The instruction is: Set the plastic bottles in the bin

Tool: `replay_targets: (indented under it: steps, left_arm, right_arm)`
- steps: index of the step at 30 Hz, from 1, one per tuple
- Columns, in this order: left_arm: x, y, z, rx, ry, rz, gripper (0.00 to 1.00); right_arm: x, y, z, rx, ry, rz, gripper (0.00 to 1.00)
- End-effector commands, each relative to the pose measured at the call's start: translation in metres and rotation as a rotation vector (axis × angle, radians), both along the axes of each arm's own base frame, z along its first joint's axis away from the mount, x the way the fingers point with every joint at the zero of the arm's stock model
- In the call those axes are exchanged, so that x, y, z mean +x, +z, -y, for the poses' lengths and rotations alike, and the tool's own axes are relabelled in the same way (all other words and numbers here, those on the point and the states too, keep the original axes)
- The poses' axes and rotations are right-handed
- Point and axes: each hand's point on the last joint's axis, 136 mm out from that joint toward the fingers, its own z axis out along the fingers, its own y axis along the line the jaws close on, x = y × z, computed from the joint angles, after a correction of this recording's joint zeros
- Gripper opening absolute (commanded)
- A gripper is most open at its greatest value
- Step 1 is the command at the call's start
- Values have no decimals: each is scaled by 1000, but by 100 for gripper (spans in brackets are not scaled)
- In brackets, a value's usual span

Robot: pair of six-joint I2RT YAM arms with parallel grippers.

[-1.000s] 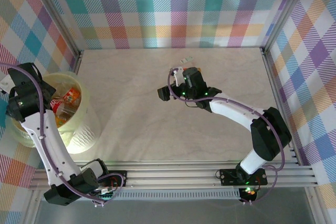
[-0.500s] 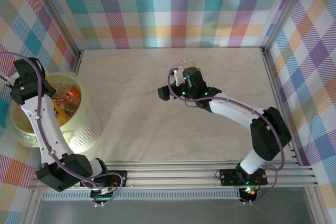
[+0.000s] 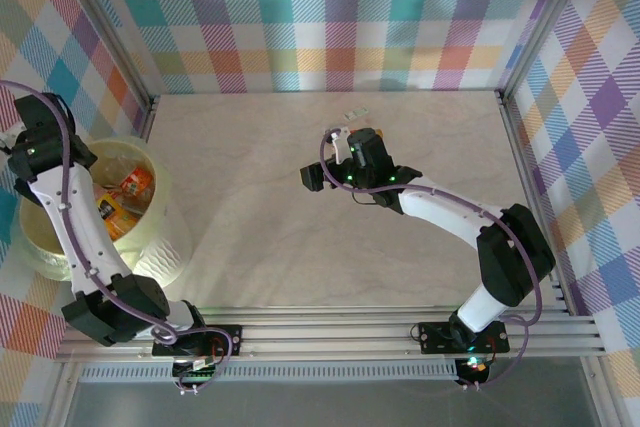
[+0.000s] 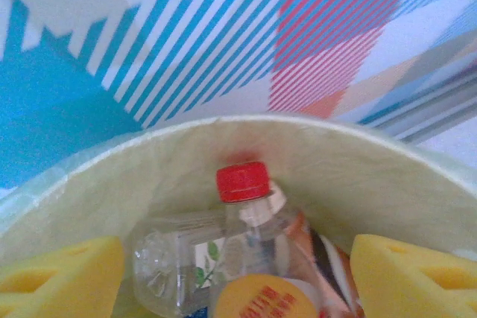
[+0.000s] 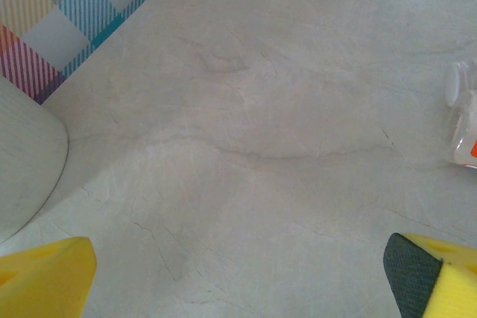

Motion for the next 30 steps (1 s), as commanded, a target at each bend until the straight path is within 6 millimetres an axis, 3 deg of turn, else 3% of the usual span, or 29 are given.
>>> replay_targets:
  steps: [1,6,10,12,17,23,30]
  left_arm:
    - [-5,33,24,-19,-73,159,83]
    - [8,50,65,-118,-252,343,88]
    - [30,41,94,-256,-400,412,89]
    - [37,32,98,-294,-425,415,89]
    - [43,2,97,-355,-411,360,89]
    - [7,-23,65,-243,-211,192,91]
    - [-13,-30,48,-176,-122,76,93]
  right_arm:
    - [0,-3,5,-8,-26,-13,100]
    - [1,-7,5,-12,-31,-24,100]
    - [2,-7,5,-9,-35,-28,100]
    - [2,-7,5,-10,-38,-30,100]
    - [2,-6,6,-13,-39,-29,100]
    - [2,-6,6,-14,-41,-31,100]
    - [5,-4,7,-23,-49,-11,100]
